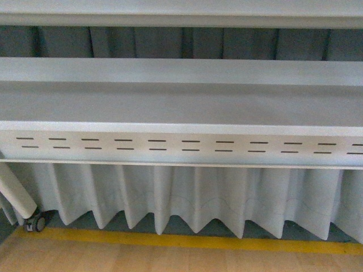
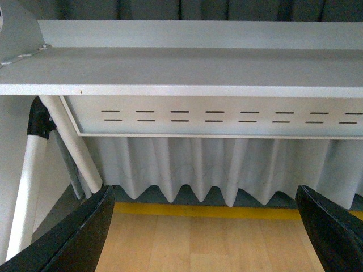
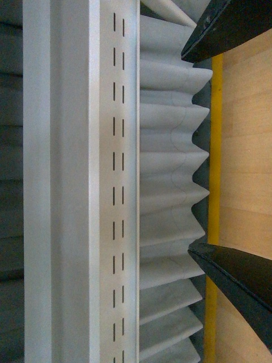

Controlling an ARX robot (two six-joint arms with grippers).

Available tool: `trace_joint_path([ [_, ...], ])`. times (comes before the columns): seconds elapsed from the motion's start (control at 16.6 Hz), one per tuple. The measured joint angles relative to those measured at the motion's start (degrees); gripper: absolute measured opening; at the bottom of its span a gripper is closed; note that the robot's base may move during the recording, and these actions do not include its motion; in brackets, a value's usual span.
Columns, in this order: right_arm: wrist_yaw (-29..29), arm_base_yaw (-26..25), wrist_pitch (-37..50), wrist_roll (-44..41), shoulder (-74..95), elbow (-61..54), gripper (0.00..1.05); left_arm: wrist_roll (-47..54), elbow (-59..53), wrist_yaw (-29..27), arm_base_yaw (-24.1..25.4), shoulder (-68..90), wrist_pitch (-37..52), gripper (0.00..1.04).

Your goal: Wind up and store yellow beetle toy

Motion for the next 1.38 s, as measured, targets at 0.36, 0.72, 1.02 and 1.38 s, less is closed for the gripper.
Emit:
trace_joint_path([
  [0.36, 0.0, 0.0, 0.0, 0.0, 0.0, 0.0, 0.98, 0.0, 0.0, 0.0, 0.0, 0.0, 0.0, 0.98],
  [0.72, 0.0, 0.0, 0.0, 0.0, 0.0, 0.0, 0.98, 0.0, 0.0, 0.0, 0.0, 0.0, 0.0, 0.98],
  [1.02, 0.0, 0.0, 0.0, 0.0, 0.0, 0.0, 0.98, 0.0, 0.0, 0.0, 0.0, 0.0, 0.0, 0.98],
  [1.38, 0.0, 0.0, 0.0, 0.0, 0.0, 0.0, 0.98, 0.0, 0.0, 0.0, 0.0, 0.0, 0.0, 0.98],
])
